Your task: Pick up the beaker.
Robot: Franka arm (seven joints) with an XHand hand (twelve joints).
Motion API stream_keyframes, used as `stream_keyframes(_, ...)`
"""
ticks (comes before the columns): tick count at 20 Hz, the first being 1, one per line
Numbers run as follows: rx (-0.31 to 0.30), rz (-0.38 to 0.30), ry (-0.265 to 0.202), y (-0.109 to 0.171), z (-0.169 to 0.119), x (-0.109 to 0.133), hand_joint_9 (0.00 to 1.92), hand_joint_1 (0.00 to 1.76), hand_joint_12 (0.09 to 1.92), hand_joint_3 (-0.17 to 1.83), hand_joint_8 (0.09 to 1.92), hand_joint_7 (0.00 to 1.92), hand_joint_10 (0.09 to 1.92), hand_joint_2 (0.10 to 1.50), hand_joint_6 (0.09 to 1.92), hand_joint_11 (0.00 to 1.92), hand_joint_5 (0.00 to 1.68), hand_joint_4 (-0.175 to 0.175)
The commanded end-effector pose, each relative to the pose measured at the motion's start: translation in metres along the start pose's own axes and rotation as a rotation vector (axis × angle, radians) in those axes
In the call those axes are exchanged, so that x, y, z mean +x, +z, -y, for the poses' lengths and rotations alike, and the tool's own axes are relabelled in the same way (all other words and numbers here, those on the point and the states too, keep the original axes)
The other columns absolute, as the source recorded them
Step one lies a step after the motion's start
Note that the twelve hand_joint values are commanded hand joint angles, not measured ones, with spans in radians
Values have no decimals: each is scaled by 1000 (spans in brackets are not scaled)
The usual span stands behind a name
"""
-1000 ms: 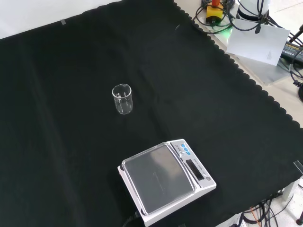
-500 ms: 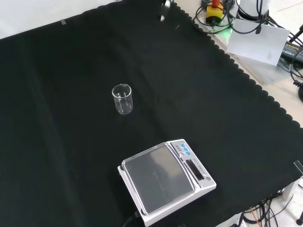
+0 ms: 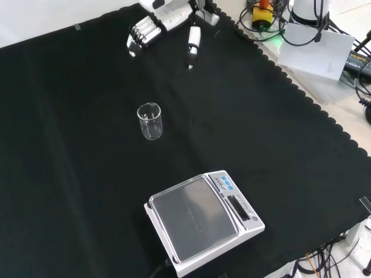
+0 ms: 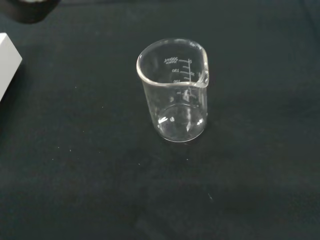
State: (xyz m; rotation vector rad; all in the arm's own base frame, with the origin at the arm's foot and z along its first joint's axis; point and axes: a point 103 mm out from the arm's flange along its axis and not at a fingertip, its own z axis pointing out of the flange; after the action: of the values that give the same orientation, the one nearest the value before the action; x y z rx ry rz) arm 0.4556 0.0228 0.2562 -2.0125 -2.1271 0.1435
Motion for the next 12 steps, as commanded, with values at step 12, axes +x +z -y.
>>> stream_keyframes(12,90,-61,-85,89,-105,21,0,637,631,70,402,0,759,766,87,0,0,59)
